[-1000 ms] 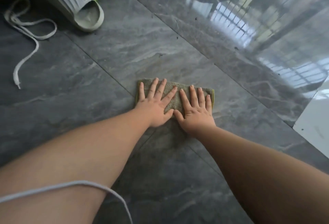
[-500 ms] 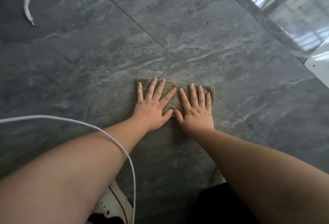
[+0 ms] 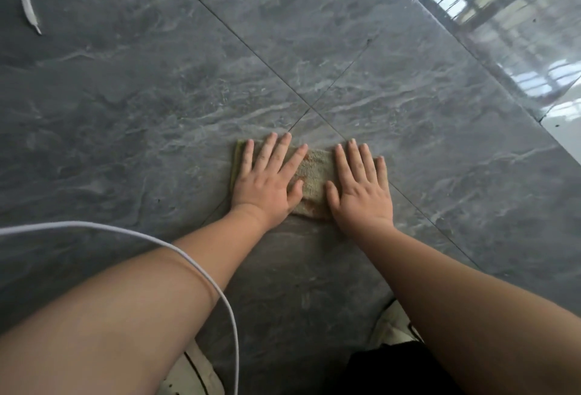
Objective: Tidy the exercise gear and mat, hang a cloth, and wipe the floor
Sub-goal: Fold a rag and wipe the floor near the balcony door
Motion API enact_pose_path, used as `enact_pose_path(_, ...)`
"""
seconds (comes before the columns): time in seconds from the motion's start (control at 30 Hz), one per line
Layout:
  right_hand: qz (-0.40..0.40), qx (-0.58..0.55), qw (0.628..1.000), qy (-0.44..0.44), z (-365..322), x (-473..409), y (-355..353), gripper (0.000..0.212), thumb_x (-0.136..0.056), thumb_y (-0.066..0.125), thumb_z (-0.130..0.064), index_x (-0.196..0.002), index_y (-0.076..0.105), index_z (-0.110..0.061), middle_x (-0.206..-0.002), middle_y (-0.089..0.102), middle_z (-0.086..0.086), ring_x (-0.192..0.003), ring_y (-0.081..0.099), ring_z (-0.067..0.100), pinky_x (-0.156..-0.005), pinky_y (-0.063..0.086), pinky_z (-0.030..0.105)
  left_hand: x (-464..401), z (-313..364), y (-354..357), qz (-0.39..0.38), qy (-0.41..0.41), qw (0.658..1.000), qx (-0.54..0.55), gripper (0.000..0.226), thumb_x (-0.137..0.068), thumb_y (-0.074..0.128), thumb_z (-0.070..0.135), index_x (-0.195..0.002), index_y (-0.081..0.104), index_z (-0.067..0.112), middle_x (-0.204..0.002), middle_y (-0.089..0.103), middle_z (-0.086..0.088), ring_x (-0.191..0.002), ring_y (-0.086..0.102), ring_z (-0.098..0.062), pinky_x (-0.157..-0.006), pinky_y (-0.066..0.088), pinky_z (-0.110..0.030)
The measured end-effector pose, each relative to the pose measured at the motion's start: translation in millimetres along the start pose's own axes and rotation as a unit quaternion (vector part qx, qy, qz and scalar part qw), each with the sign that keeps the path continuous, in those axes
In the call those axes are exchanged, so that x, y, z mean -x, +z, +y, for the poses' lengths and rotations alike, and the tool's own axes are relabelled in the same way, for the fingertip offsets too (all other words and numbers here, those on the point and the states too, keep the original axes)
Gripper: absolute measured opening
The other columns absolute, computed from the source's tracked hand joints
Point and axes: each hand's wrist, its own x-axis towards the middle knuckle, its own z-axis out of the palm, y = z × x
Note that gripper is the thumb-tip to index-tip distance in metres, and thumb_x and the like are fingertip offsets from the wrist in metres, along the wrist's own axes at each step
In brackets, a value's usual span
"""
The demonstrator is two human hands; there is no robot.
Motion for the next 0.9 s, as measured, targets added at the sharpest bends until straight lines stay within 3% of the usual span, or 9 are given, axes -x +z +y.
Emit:
enact_pose_path(0.13,-0.004,-0.011,1.0,0.002,-0.2,-2.0,-1.9,0.07,-0.096,0.035,-0.048,-0.159,0.013,-0.026,-0.166,0.01,0.003,-0.153,0.002,0.022,-0.123,-0.005,0.044,-2.7,2.9,-1.6,-0.01,-0.015,1.0,-0.003,0.068,-0.09,0.036,0.051,-0.155,0.022,0.035,-0.164,0.019,-0.002,-0.152,0.011,-0.025,-0.119,0.003,-0.059)
enact_pose_path(0.23,-0.009,-0.03,1.0,-0.001,0.0,-2.3,-6.4,0.071,-0.096,0.034,-0.048,-0.159,0.012,-0.025,-0.166,0.007,0.002,-0.153,0.0,0.021,-0.123,-0.006,0.044,-2.5,3.3,-7.9,-0.041,-0.01,0.999,0.002,0.068,-0.092,0.031,0.051,-0.156,0.013,0.035,-0.166,0.01,-0.002,-0.153,0.003,-0.024,-0.119,-0.001,-0.059)
enact_pose_path(0.37,0.03,-0.16,0.987,-0.003,11.3,0.2,-20.5,0.067,-0.09,0.054,-0.022,-0.152,0.033,-0.014,-0.162,0.026,0.008,-0.151,0.016,0.024,-0.124,0.006,0.038,0.7,-14.8,-21.8,-0.005,0.012,0.998,0.064,0.066,-0.097,0.036,0.041,-0.157,0.014,0.026,-0.166,0.009,-0.005,-0.152,0.002,-0.026,-0.122,0.002,-0.051)
enact_pose_path(0.43,0.058,-0.237,0.968,0.06,17.0,4.2,-32.7,0.055,-0.086,0.057,-0.008,-0.14,0.047,-0.011,-0.15,0.042,0.009,-0.141,0.032,0.027,-0.119,0.02,0.033,6.5,-30.9,-31.4,0.052,-0.026,0.986,0.153,0.063,-0.092,0.051,0.026,-0.151,0.032,0.016,-0.158,0.029,-0.01,-0.146,0.022,-0.031,-0.121,0.014,-0.044)
enact_pose_path(0.5,0.042,-0.278,0.948,0.149,21.4,10.7,-42.0,0.046,-0.086,0.057,-0.006,-0.132,0.05,-0.01,-0.134,0.047,0.008,-0.127,0.042,0.026,-0.111,0.031,0.032,12.6,-45.3,-37.3,0.11,-0.1,0.961,0.231,0.053,-0.085,0.061,0.012,-0.137,0.049,0.009,-0.138,0.045,-0.016,-0.124,0.044,-0.03,-0.112,0.031,-0.039)
enact_pose_path(0.6,-0.022,-0.33,0.91,0.248,20.1,22.9,-46.8,0.046,-0.088,0.061,-0.011,-0.133,0.047,-0.01,-0.126,0.044,0.005,-0.115,0.052,0.022,-0.104,0.044,0.038,13.6,-54.2,-43.9,0.081,-0.243,0.903,0.345,0.038,-0.086,0.065,0.008,-0.122,0.053,0.008,-0.118,0.049,-0.013,-0.085,0.053,-0.015,-0.09,0.048,-0.036)
enact_pose_path(0.7,-0.035,-0.372,0.865,0.335,11.2,27.5,-42.7,0.05,-0.087,0.068,-0.018,-0.133,0.047,-0.014,-0.126,0.046,0.005,-0.108,0.053,0.018,-0.099,0.047,0.036,9.3,-56.1,-43.8,-0.004,-0.288,0.896,0.339,0.033,-0.087,0.068,0.014,-0.117,0.054,0.009,-0.106,0.056,-0.007,-0.082,0.055,-0.018,-0.077,0.047,-0.032)
enact_pose_path(0.77,-0.022,-0.384,0.835,0.393,4.8,21.0,-40.7,0.048,-0.086,0.07,-0.021,-0.128,0.048,-0.017,-0.123,0.045,0.004,-0.104,0.051,0.019,-0.097,0.045,0.036,4.1,-56.6,-47.1,0.001,-0.287,0.904,0.318,0.033,-0.085,0.071,0.017,-0.113,0.055,0.01,-0.102,0.058,-0.005,-0.085,0.058,-0.022,-0.077,0.046,-0.031)
enact_pose_path(0.9,-0.02,-0.386,0.787,0.481,-3.4,2.8,-41.9,0.035,-0.086,0.066,-0.027,-0.11,0.041,-0.023,-0.123,0.052,0.009,-0.107,0.056,0.031,-0.097,0.046,0.046,-7.4,-48.8,-52.4,-0.044,-0.348,0.882,0.315,0.034,-0.085,0.074,0.027,-0.105,0.049,0.013,-0.09,0.058,-0.003,-0.076,0.055,-0.019,-0.061,0.038,-0.031)
